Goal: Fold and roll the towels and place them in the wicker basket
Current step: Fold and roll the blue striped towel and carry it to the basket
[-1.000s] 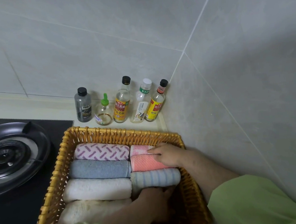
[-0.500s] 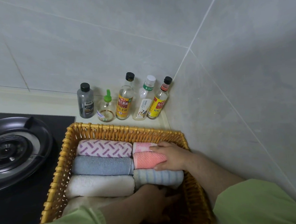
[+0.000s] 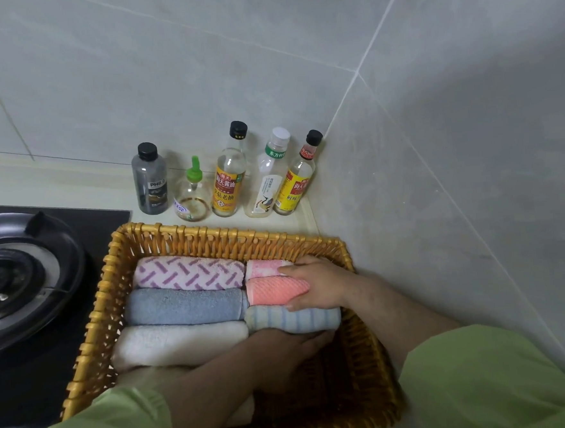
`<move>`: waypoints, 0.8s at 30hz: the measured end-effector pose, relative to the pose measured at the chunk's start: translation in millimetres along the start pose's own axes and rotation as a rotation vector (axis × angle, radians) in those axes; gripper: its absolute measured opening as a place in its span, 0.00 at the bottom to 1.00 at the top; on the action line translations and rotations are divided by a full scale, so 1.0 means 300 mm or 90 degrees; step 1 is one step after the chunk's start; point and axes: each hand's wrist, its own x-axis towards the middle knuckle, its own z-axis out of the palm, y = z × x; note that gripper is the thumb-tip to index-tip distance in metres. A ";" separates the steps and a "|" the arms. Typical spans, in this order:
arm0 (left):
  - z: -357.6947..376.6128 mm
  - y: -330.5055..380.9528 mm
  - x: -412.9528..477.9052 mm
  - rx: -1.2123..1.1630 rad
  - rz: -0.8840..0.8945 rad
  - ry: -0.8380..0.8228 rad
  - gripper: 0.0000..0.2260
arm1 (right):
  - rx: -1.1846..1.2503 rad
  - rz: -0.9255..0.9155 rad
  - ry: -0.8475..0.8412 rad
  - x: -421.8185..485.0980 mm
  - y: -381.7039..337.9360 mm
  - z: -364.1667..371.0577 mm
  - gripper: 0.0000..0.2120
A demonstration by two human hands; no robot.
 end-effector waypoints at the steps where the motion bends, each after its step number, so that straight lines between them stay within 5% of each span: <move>1: 0.003 -0.006 0.001 -0.009 0.001 0.005 0.36 | 0.008 0.004 0.004 0.004 0.002 0.002 0.42; 7: -0.029 -0.010 -0.004 -0.067 -0.014 -0.010 0.40 | 0.013 0.027 0.018 0.031 0.011 0.009 0.49; 18: -0.027 -0.029 -0.012 -0.133 -0.012 -0.025 0.40 | 0.005 0.017 -0.004 -0.001 0.005 0.000 0.47; 24: -0.011 -0.038 -0.006 -0.122 -0.010 -0.006 0.41 | -0.035 0.007 0.071 -0.007 -0.020 0.002 0.54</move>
